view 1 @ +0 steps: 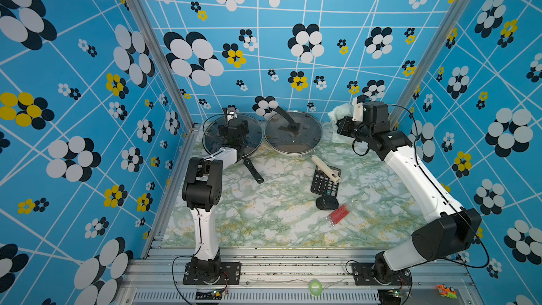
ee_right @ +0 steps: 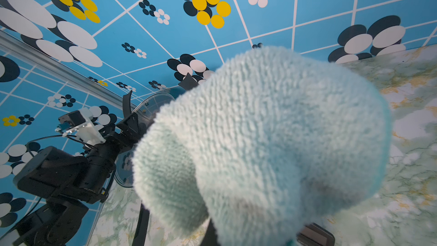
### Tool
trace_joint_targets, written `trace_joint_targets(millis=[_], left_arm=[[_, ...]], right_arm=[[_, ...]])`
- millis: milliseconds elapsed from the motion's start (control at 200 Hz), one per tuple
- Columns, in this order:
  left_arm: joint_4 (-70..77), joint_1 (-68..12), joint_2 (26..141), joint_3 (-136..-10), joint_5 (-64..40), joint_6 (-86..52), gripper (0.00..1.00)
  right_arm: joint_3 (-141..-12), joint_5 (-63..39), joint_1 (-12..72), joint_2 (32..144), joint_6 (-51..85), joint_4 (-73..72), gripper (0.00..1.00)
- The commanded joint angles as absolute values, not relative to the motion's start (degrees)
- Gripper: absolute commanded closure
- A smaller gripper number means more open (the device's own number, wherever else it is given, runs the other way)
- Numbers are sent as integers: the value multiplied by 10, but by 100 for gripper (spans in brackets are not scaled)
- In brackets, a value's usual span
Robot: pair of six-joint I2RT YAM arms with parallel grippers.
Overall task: Wipe the pot lid with a cloth
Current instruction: Place the pot lid on the cooking pot, then adjust the cleaning item.
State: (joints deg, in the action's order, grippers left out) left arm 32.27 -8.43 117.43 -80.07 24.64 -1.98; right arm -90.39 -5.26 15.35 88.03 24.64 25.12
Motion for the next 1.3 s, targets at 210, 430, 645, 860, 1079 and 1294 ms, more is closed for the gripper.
trace_joint_targets(millis=[210, 430, 645, 860, 1079, 1294], left_arm=[[145, -79, 948, -795, 150, -192, 1], [3, -97, 867, -821, 24, -366, 1], [-10, -240, 833, -803, -21, -514, 1], [-35, -290, 821, -815, -42, -536, 1], [161, -267, 828, -758, -172, -571, 1], [37, -218, 897, -882, -288, -617, 1]], right_arm=[[-901, -119, 157, 891, 247, 189, 100], [-902, -144, 158, 901, 247, 158, 100], [-899, -126, 158, 897, 237, 143, 100], [-957, -146, 158, 917, 213, 173, 100], [-990, -164, 158, 933, 191, 194, 100], [-1010, -236, 158, 952, 161, 195, 100]])
